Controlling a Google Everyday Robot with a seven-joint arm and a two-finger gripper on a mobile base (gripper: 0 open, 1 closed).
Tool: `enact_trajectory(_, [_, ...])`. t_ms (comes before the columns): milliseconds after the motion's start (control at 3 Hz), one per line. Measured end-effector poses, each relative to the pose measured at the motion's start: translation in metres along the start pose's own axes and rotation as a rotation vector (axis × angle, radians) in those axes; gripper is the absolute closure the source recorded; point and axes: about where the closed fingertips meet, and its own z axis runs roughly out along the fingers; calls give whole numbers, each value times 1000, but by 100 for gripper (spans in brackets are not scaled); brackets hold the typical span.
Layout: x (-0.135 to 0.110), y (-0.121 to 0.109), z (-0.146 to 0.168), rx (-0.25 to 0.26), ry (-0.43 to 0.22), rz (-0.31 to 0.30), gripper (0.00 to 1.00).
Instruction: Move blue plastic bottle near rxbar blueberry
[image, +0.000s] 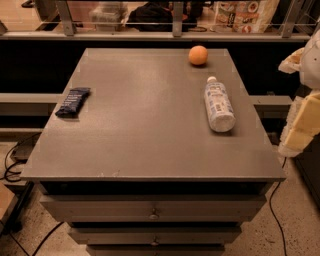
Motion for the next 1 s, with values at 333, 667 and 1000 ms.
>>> enact_trajectory(333, [-5, -2, 2, 16, -41, 14, 0])
enact_trajectory(667, [-15, -5, 9, 38, -134, 52, 0])
enact_trajectory(1000, [-8, -2, -1, 29, -53, 16, 0])
